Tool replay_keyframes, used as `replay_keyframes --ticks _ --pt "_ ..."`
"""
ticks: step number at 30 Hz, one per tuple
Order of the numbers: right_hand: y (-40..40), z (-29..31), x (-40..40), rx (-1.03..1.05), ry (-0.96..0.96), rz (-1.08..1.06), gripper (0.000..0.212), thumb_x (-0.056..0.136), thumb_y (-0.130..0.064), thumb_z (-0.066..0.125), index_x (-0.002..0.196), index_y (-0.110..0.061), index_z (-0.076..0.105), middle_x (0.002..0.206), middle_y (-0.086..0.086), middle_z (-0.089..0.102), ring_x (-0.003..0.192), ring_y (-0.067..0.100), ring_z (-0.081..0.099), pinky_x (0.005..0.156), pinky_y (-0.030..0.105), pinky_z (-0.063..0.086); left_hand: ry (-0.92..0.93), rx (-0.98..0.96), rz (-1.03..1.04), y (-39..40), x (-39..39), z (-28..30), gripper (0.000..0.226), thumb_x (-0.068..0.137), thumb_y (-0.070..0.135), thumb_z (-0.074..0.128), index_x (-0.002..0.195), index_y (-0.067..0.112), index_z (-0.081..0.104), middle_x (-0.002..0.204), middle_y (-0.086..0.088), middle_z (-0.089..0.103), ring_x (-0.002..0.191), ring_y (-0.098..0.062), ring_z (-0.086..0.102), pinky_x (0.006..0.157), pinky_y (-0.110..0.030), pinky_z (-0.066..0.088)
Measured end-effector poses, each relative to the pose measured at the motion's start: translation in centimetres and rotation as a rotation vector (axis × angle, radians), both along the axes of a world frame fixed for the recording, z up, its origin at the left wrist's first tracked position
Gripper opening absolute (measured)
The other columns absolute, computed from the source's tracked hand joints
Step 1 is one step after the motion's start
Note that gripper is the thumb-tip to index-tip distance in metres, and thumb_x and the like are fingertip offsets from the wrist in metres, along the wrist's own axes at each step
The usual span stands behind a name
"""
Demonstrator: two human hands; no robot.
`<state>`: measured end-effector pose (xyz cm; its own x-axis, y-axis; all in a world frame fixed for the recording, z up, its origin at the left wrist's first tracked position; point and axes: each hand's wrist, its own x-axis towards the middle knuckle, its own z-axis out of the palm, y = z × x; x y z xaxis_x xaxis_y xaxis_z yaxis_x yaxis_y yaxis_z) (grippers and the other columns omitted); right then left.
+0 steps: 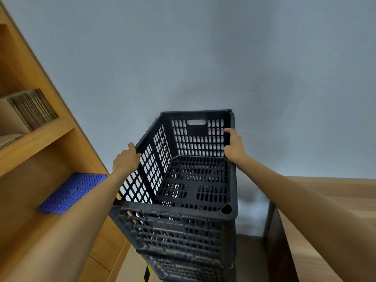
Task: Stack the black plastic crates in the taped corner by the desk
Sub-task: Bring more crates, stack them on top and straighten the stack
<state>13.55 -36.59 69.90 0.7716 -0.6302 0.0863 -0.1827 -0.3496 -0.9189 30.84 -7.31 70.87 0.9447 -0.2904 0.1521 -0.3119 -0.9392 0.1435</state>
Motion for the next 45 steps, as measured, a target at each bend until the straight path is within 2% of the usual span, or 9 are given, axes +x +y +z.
replay_keyframes --ticks 5,11,15,20,24,27,31,35,45 --pt "-0.1 0.1 -0.2 -0.049 0.044 0.030 0.070 0.084 0.019 0.036 0.144 -0.017 0.032 0.145 0.019 0.028 0.106 0.030 0.050 0.074 0.027 0.044 0.046 0.088 -0.035 0.7 -0.8 0.2 0.039 0.099 0.023 0.046 0.131 0.006 0.033 0.111 -0.018 0.059 0.095 -0.037 0.059 0.076 -0.044 0.048" --pt "-0.8 0.3 -0.2 -0.135 0.082 0.081 0.071 0.080 0.016 0.037 0.141 -0.021 0.035 0.134 0.021 0.040 0.072 0.022 0.049 0.049 0.024 0.035 0.089 0.129 -0.076 1.5 -2.4 -0.4 0.071 0.096 0.026 0.053 0.150 0.006 0.012 0.145 -0.022 0.040 0.120 -0.043 0.053 0.094 -0.049 0.047" --pt "-1.0 0.1 -0.5 -0.126 0.057 0.050 0.066 0.085 0.014 0.038 0.144 -0.014 0.032 0.139 0.020 0.042 0.100 0.029 0.052 0.077 0.029 0.044 0.055 0.141 -0.083 1.6 -3.5 -0.6 0.077 0.095 0.031 0.055 0.151 0.005 0.010 0.147 -0.023 0.036 0.126 -0.041 0.047 0.099 -0.050 0.045" --pt "-0.8 0.2 -0.9 -0.127 0.063 -0.010 0.054 0.093 0.001 0.044 0.144 -0.011 0.032 0.139 0.019 0.044 0.097 0.026 0.052 0.076 0.025 0.040 -0.028 0.208 -0.162 1.7 -5.2 -0.8 0.080 0.097 0.042 0.048 0.156 0.012 0.003 0.164 -0.009 0.000 0.150 -0.035 0.005 0.120 -0.053 0.009" --pt "-0.8 0.2 -1.4 -0.291 0.016 0.025 0.039 0.097 -0.014 0.045 0.135 -0.010 0.043 0.143 0.017 0.036 0.118 0.030 0.050 0.104 0.035 0.038 0.054 0.086 -0.326 -1.8 -9.2 1.2 0.061 0.098 0.049 0.042 0.150 0.019 0.032 0.158 -0.006 0.029 0.145 -0.029 0.026 0.117 -0.054 0.020" --pt "-1.1 0.7 -2.5 -0.480 -0.106 0.044 0.037 0.091 0.005 0.037 0.117 -0.009 0.059 0.139 0.011 0.044 0.127 0.026 0.048 0.103 0.032 0.039 0.289 -0.014 -0.554 -6.2 -15.7 3.7 0.059 0.100 0.053 0.030 0.140 0.014 0.049 0.139 -0.009 0.056 0.128 -0.026 0.053 0.106 -0.039 0.041" --pt "-2.4 1.1 -4.4 -0.764 -0.012 0.277 0.052 0.073 0.019 0.041 0.110 -0.011 0.063 0.126 0.011 0.057 0.115 0.029 0.055 0.089 0.036 0.045 0.518 0.005 -0.609 -12.9 -23.2 4.5 0.080 0.094 0.067 0.025 0.154 0.014 0.021 0.151 -0.013 0.042 0.131 -0.029 0.048 0.105 -0.039 0.039" --pt "-4.2 0.2 -5.8 -1.197 0.132 0.532 0.046 0.076 0.013 0.051 0.116 -0.010 0.058 0.124 0.012 0.053 0.116 0.034 0.052 0.082 0.037 0.047 0.523 -0.112 -0.474 -16.3 -26.5 1.3 0.087 0.099 0.048 0.039 0.152 0.006 -0.016 0.151 -0.027 0.033 0.129 -0.040 0.045 0.101 -0.043 0.040" --pt "-4.2 0.5 -6.4 -1.265 0.234 0.533 0.060 0.069 -0.029 0.081 0.117 -0.015 0.047 0.126 0.004 0.047 0.119 0.021 0.048 0.079 0.035 0.050 0.461 -0.275 -0.485 -15.7 -26.4 -0.1 0.078 0.096 0.017 0.039 0.154 0.011 -0.012 0.121 -0.027 0.057 0.100 -0.042 0.059 0.064 -0.034 0.035"
